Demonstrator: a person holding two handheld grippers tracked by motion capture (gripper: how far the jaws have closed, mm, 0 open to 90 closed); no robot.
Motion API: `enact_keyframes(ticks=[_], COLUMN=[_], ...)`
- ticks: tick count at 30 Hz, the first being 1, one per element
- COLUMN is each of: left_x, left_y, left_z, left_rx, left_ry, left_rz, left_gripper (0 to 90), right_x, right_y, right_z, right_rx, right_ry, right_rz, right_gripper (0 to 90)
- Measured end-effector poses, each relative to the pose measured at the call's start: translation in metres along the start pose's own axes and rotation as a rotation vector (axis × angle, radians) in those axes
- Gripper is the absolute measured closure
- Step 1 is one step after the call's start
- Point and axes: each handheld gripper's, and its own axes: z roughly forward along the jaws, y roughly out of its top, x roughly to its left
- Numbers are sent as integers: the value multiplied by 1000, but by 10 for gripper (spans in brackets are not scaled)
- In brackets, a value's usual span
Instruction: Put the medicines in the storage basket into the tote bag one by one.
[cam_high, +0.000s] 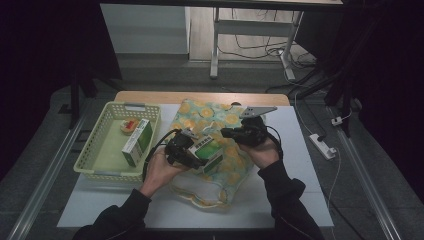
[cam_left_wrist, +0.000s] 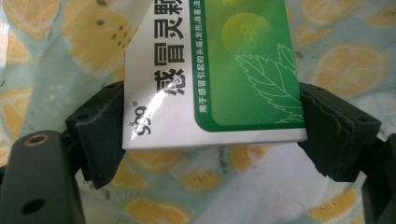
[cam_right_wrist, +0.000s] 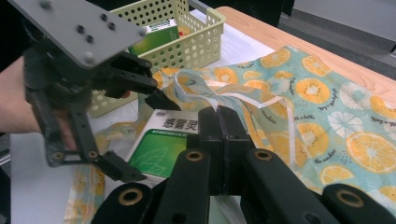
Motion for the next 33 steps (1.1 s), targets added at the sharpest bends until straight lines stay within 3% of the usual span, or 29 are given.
enact_keyframes(ticks=[9, 33], left_x=[3, 15], left_y=[3, 18], left_z=[15, 35], left_rx=[11, -71], left_ry=[40, 84], left_rz=[-2, -44], left_gripper=[165, 145], right_x=[-1, 0], right_y=[-1, -1], right_z=[0, 2], right_rx=[3, 9], right_ry=[-1, 1], right_rz=[4, 1], right_gripper=[900, 900])
